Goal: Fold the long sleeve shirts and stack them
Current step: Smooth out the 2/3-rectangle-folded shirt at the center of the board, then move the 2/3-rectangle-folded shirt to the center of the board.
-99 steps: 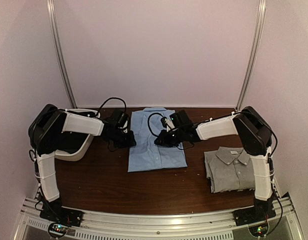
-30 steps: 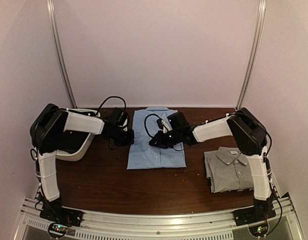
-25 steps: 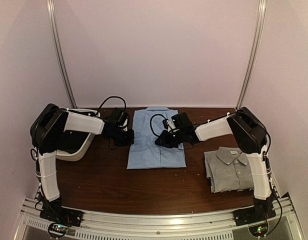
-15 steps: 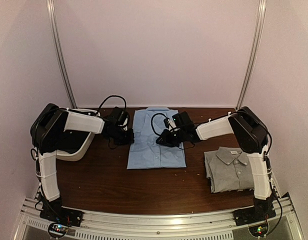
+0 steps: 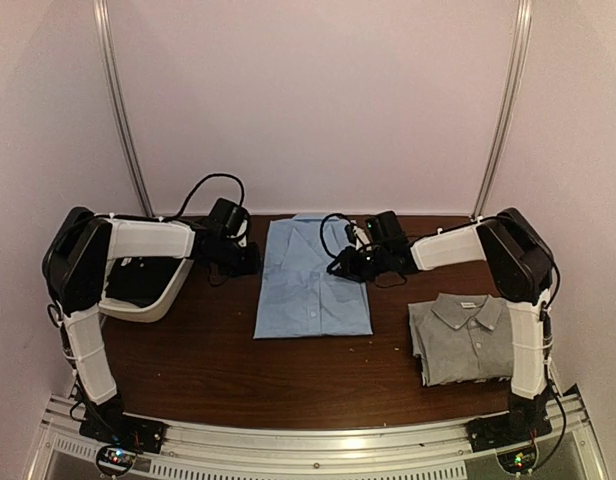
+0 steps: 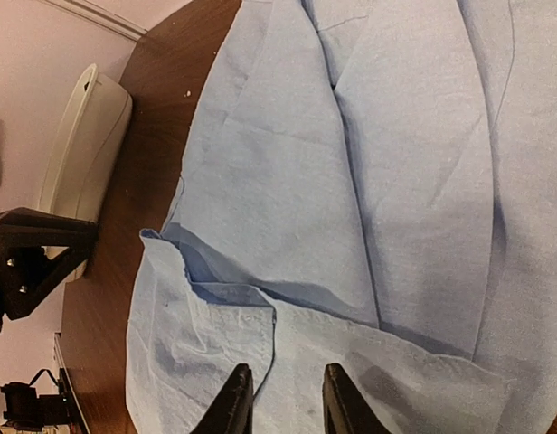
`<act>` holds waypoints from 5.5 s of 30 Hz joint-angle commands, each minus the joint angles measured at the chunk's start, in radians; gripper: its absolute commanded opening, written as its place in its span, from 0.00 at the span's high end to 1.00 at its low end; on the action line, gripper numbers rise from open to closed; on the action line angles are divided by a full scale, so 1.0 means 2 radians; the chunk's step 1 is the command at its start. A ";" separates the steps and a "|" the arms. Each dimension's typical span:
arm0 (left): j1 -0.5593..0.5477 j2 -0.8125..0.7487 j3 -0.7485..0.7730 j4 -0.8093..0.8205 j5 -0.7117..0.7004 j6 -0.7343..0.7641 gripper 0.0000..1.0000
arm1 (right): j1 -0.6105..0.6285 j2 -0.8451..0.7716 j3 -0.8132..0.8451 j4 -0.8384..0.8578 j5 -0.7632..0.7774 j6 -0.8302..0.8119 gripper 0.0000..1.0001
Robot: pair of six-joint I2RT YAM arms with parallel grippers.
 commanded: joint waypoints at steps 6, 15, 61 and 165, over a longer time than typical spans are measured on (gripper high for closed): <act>-0.052 0.018 0.047 0.014 0.057 -0.001 0.74 | -0.006 -0.016 -0.026 0.013 0.001 -0.014 0.72; -0.066 0.087 0.111 0.015 0.067 0.004 0.74 | -0.055 -0.041 -0.057 0.007 0.025 -0.015 0.68; -0.062 0.152 0.172 -0.006 0.047 0.012 0.75 | -0.034 -0.045 -0.036 -0.029 0.036 -0.042 0.91; -0.074 -0.115 -0.205 0.069 0.160 -0.088 0.74 | 0.073 -0.276 -0.279 -0.083 0.232 0.006 0.50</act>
